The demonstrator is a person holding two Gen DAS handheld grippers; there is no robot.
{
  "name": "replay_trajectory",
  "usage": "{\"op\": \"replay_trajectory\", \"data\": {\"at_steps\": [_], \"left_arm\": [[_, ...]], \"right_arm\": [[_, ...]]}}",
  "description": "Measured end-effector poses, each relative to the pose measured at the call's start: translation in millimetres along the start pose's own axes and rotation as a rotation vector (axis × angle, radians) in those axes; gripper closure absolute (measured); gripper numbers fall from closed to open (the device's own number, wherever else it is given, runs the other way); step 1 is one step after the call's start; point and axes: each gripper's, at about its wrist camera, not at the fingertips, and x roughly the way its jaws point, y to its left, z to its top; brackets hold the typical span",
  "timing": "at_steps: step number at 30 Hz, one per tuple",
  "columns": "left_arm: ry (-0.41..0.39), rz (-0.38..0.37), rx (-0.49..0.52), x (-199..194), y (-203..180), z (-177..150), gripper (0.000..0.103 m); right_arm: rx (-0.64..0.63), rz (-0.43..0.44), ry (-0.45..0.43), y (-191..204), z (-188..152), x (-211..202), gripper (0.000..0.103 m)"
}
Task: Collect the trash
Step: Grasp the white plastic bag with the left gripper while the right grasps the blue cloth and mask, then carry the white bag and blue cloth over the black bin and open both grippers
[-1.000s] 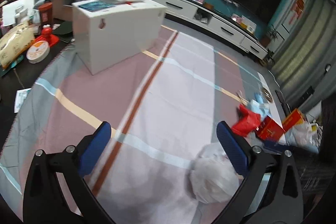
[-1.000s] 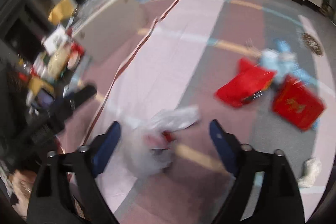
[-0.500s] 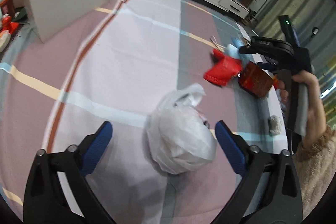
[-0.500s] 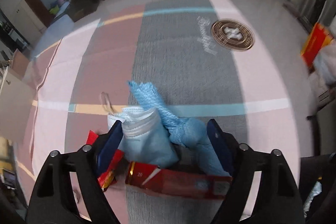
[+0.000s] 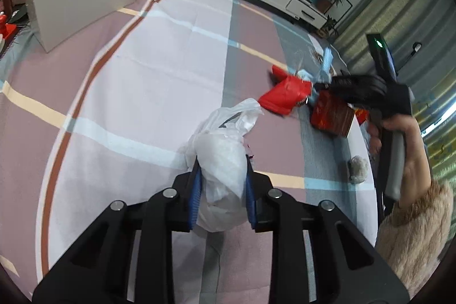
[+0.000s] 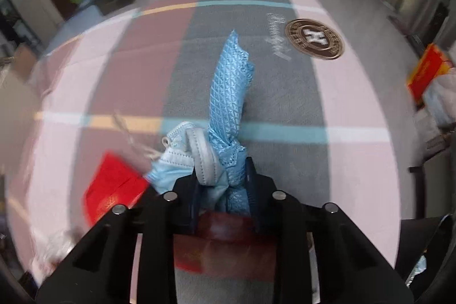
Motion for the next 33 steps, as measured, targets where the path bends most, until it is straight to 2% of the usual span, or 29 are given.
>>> {"op": "replay_trajectory", "data": {"at_steps": [3,6,13,17,20,22,24,30,32,33], "left_arm": [[-0.039,0.005,-0.014,-12,5,4,0.076],[-0.071,-0.011,-0.037,-24,11,7,0.076],[-0.120,-0.005,-0.070,-44,22,8,0.076],[-0.140,-0.025,-0.084,-56,25,6,0.076],[-0.159,-0.025,-0.089,-64,27,3,0.076],[-0.161,-0.030,-0.093,-68,29,0,0.076],[-0.162,-0.032,-0.098,-73,29,-4,0.076],[-0.179,-0.023,-0.080,-79,21,-10,0.076],[-0.182,-0.021,-0.065,-79,15,-13,0.076],[-0.186,-0.018,-0.056,-80,11,-14,0.076]], "right_arm": [[-0.010,0.119,-0.029,12,-19,-28,0.074],[-0.056,0.236,-0.014,31,-48,-55,0.074],[-0.172,0.275,0.021,73,-127,-80,0.072],[-0.211,0.219,0.048,88,-161,-75,0.067],[-0.207,0.218,0.061,89,-170,-74,0.053],[-0.185,0.216,0.044,83,-170,-81,0.041],[-0.132,0.222,0.003,73,-166,-89,0.035],[-0.022,0.229,-0.063,49,-163,-90,0.035],[-0.023,0.223,-0.056,50,-163,-80,0.044],[-0.019,0.230,-0.040,48,-164,-76,0.054]]}}
